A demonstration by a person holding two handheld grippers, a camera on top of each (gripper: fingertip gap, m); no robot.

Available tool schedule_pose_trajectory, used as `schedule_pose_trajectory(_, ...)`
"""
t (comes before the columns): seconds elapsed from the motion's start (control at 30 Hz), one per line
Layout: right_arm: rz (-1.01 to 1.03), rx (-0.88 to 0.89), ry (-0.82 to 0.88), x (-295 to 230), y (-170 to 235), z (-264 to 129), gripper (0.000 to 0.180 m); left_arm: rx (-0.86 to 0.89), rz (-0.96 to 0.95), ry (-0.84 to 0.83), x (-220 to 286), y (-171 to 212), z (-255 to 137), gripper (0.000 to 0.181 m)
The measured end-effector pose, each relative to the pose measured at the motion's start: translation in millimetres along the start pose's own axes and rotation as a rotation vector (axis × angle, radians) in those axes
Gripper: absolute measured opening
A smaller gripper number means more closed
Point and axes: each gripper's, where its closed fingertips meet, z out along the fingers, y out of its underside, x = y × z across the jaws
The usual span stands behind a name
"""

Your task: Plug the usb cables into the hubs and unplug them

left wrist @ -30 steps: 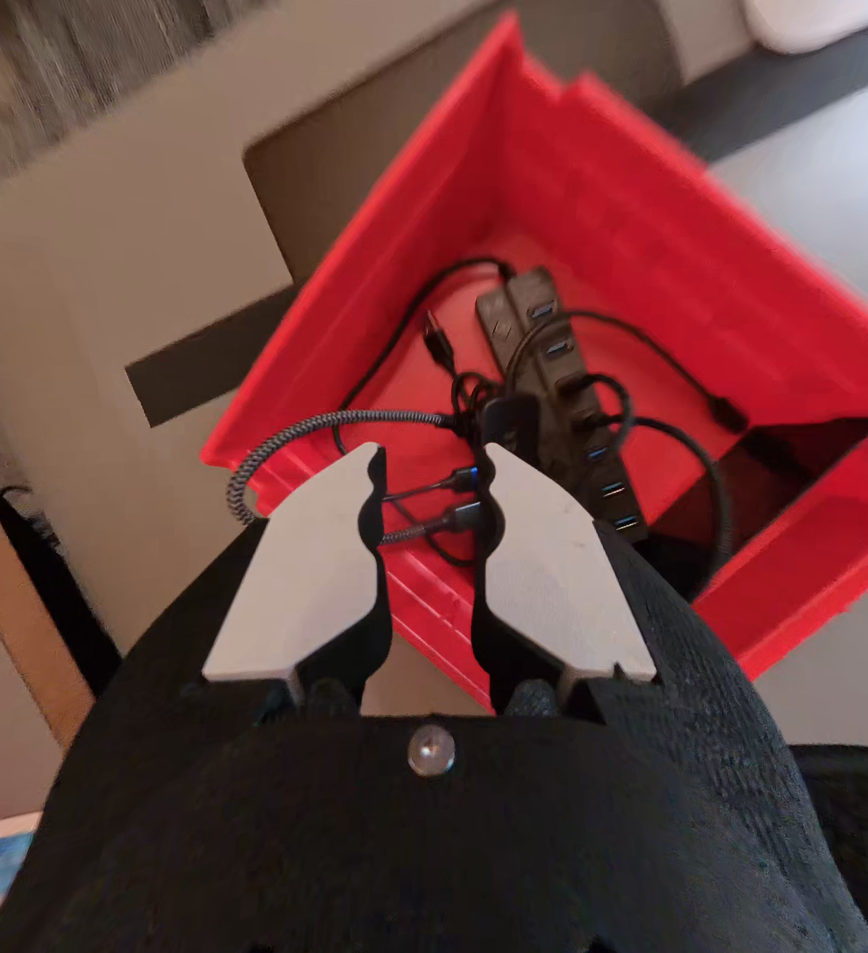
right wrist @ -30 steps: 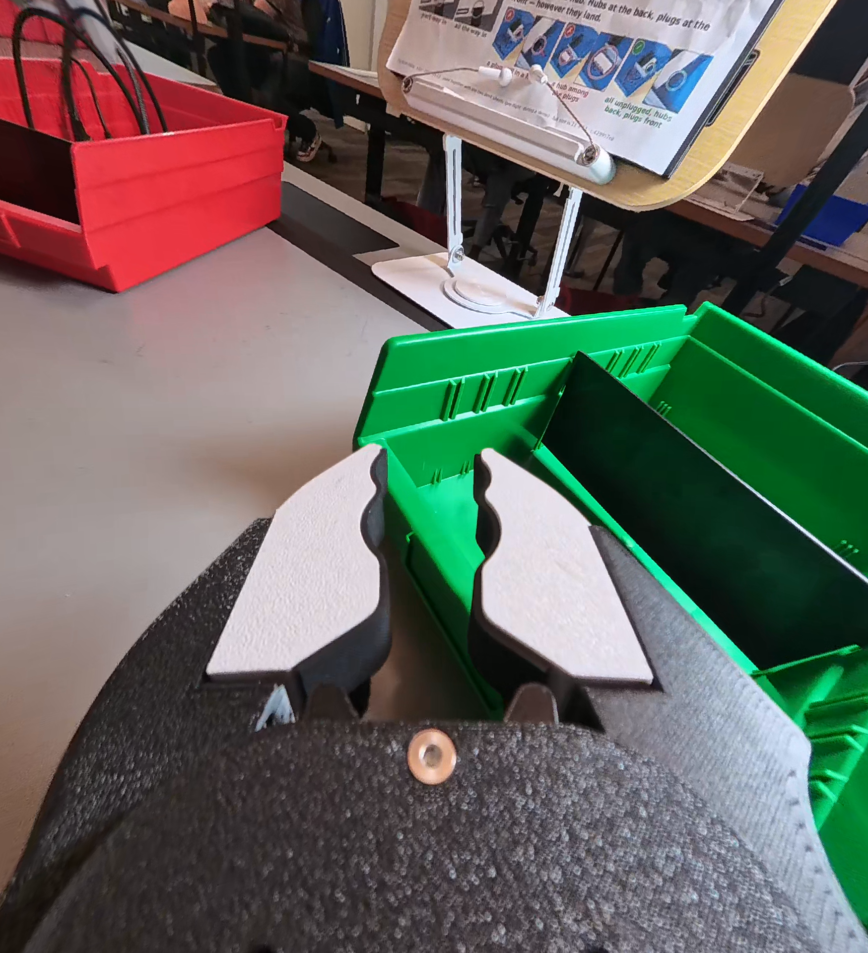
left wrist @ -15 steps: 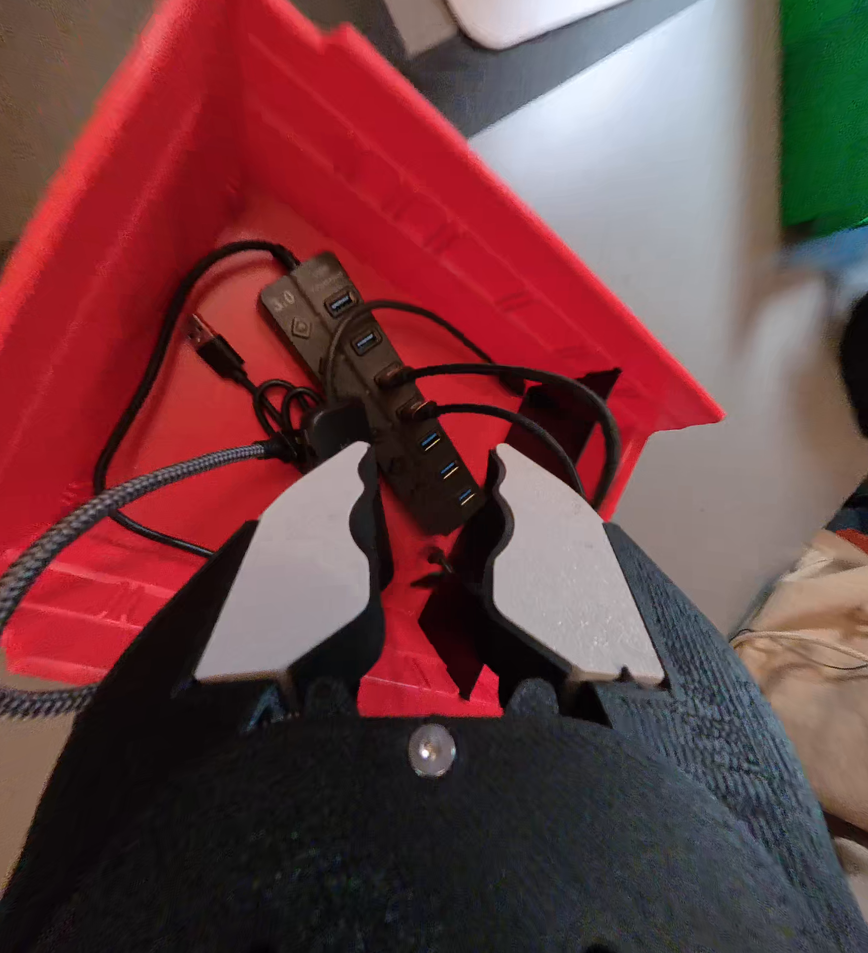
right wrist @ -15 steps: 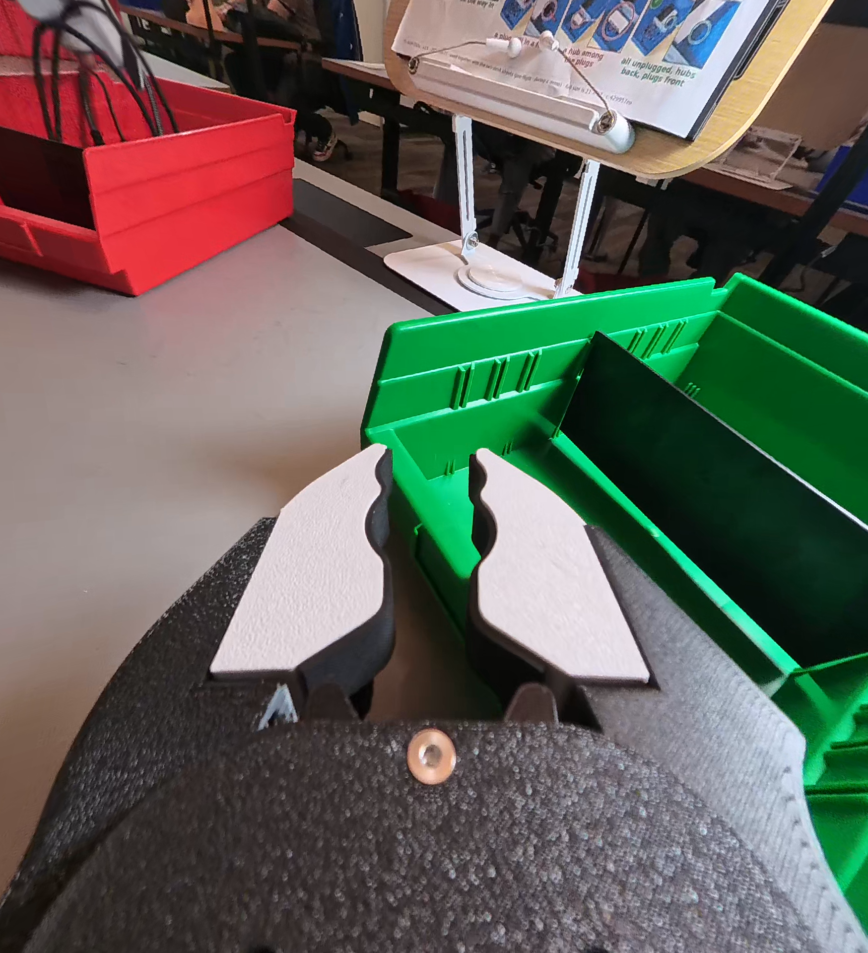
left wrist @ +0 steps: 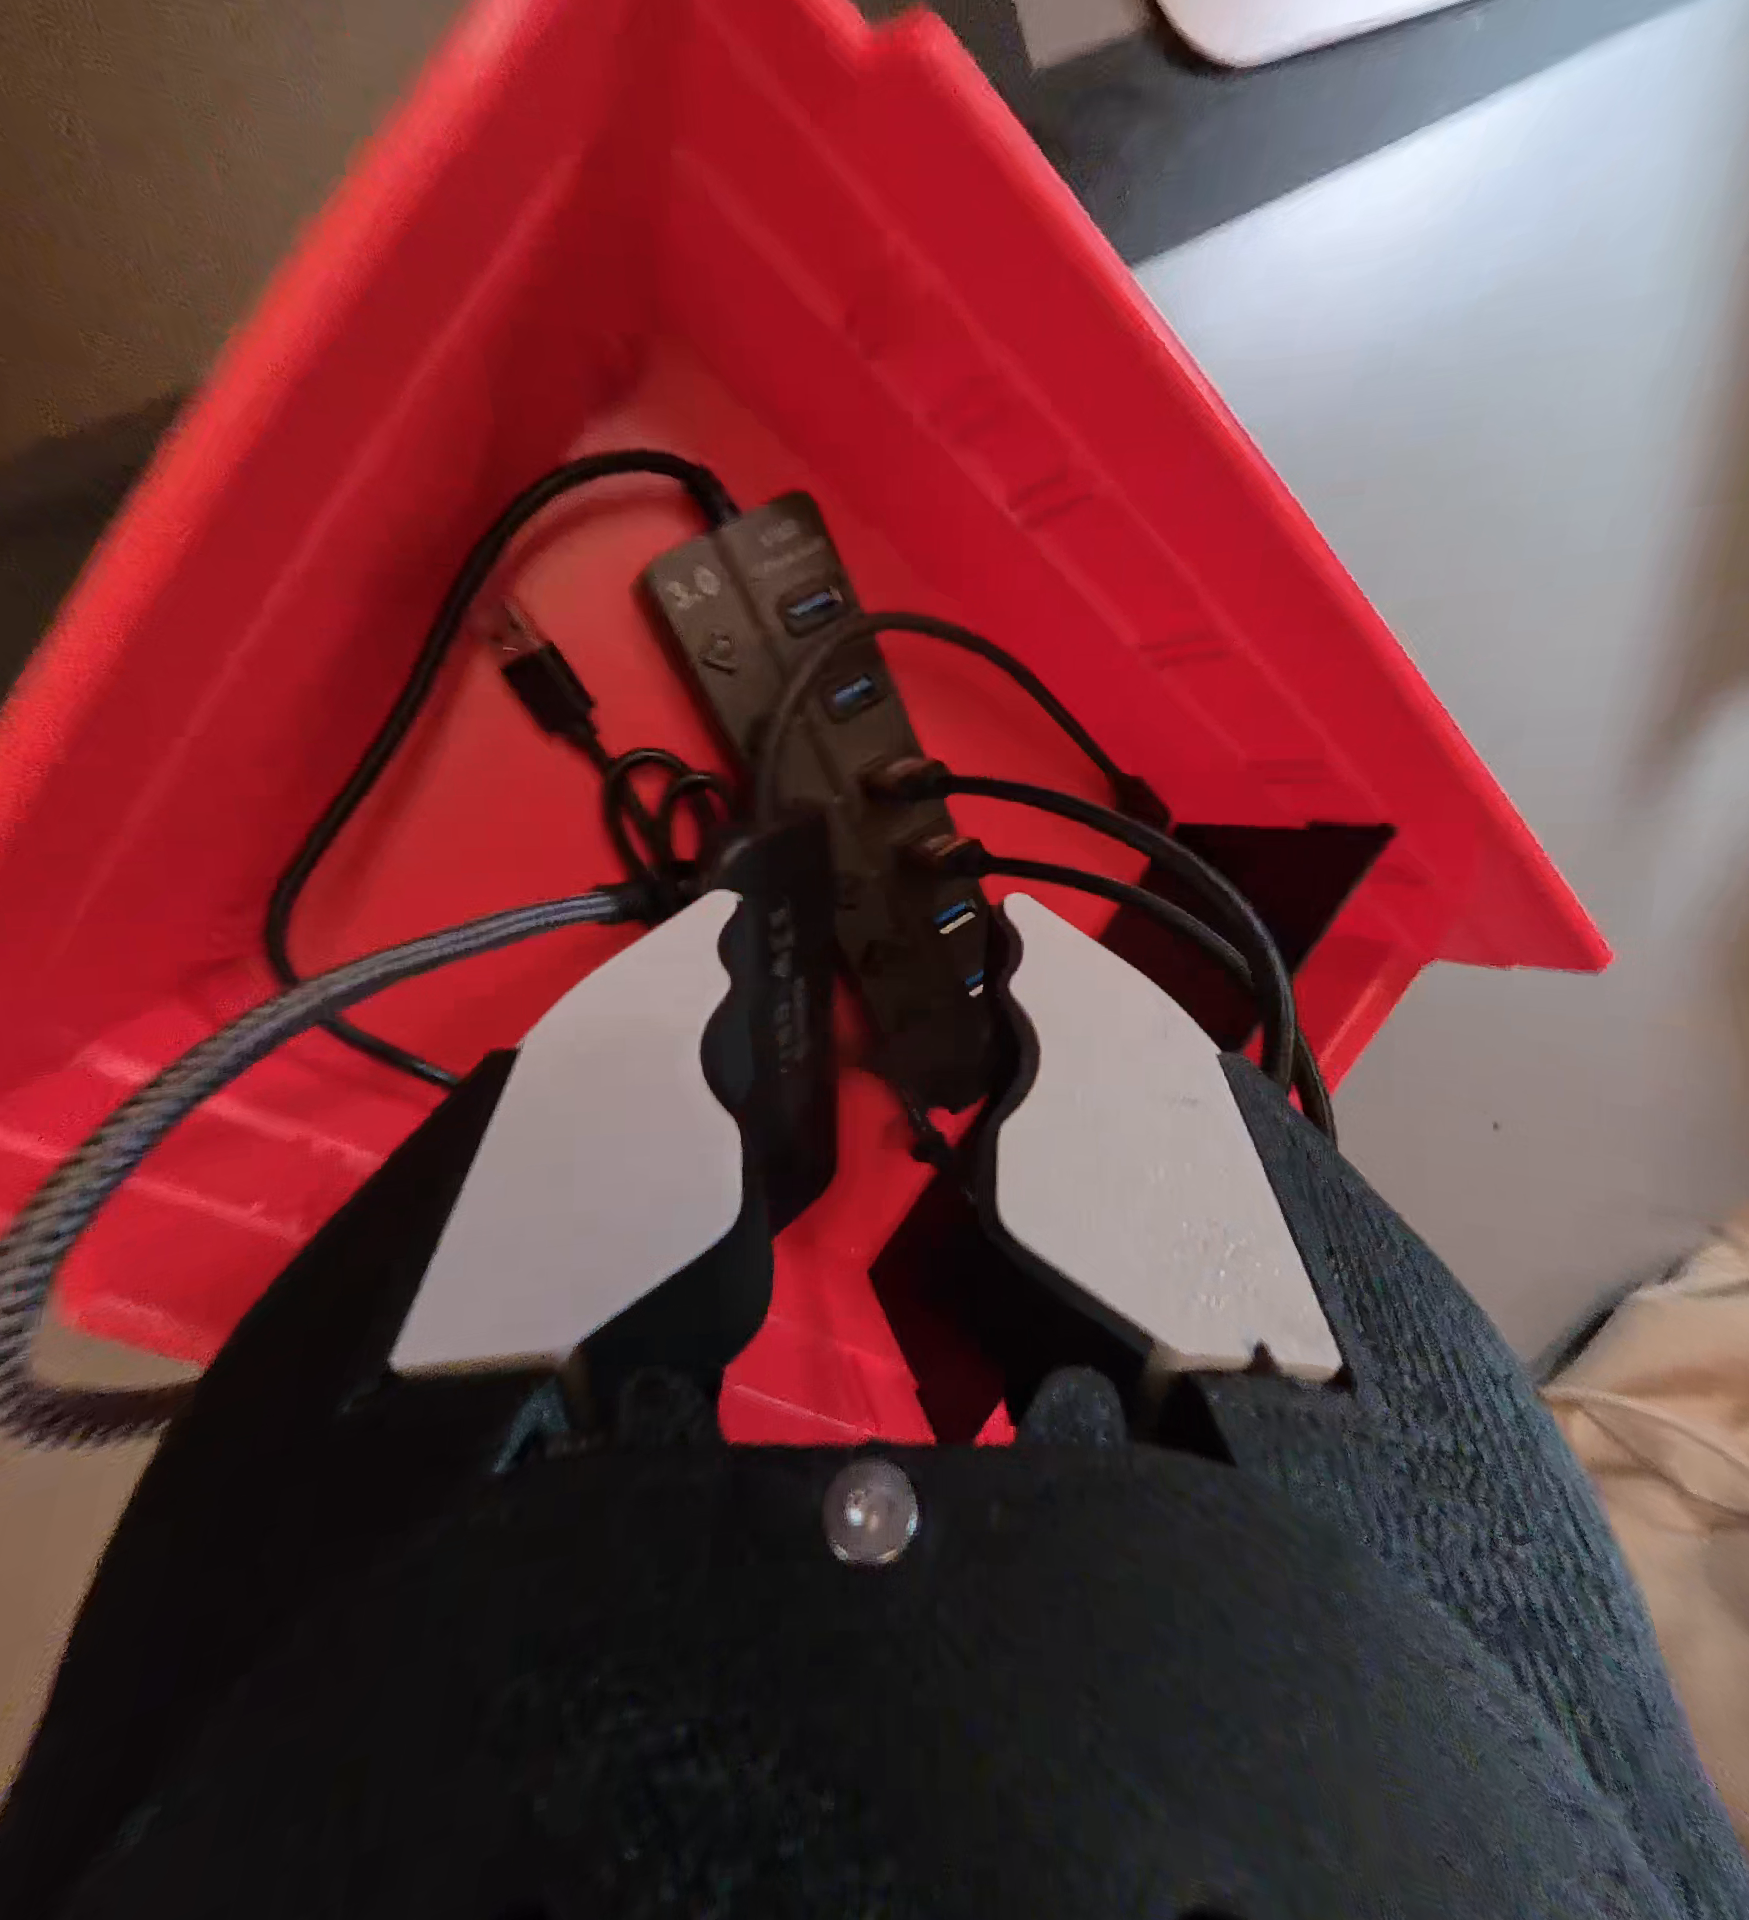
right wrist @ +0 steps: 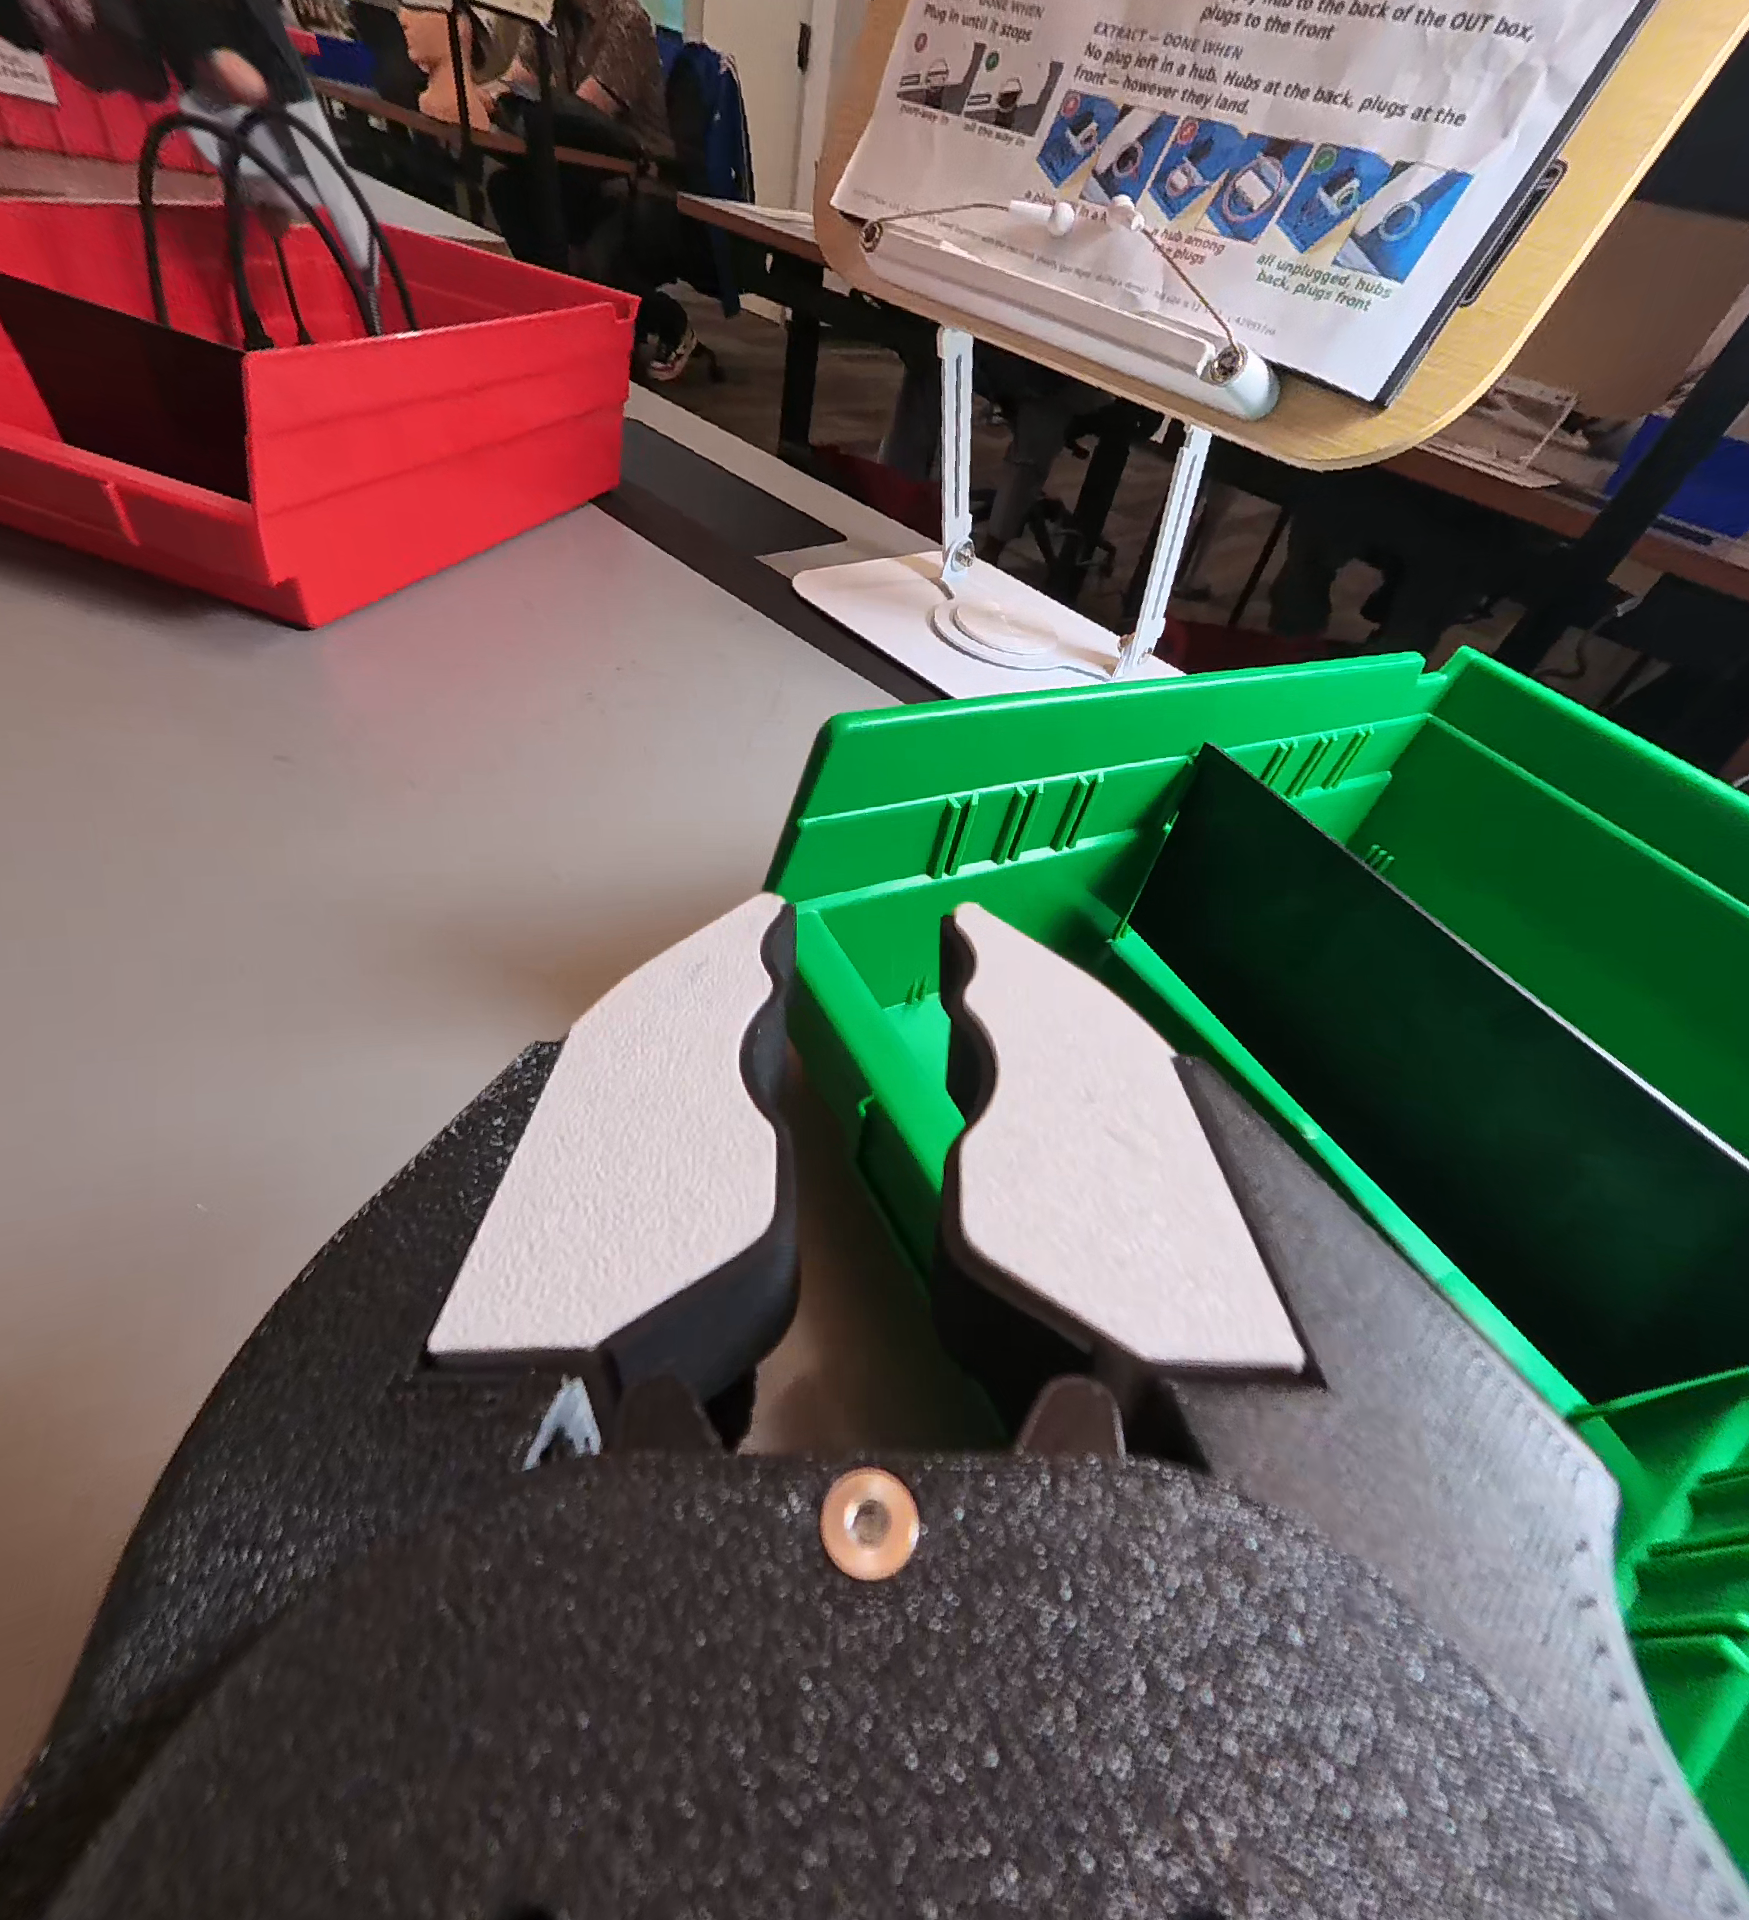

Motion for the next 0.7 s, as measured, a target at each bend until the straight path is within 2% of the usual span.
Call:
schedule_pose_trajectory(0.1,0.015,0.002,-0.001,2,0,-1,0.026,-0.038,-0.051,-0.075,-19,5,-3,0.039)
schedule_pose_trajectory(0.17,0.021,-0.003,-0.002,3,1,0,0.026,-0.080,-0.024,-0.036,-11,11,1,0.040)
schedule_pose_trajectory(0.23,0.021,-0.013,-0.001,3,3,1,0.026,-0.046,-0.037,0.015,-8,7,1,0.037)
schedule_pose_trajectory(0.37,0.021,-0.014,0.000,3,3,0,0.026,0.029,-0.117,-0.001,-28,2,-4,0.031)
schedule_pose_trajectory(0.47,0.034,-0.026,-0.009,3,7,3,0.026,-0.015,-0.056,-0.101,-44,8,1,0.026)
schedule_pose_trajectory(0.7,0.030,-0.049,-0.012,1,11,4,0.026,-0.193,0.055,-0.098,-32,27,33,0.033)
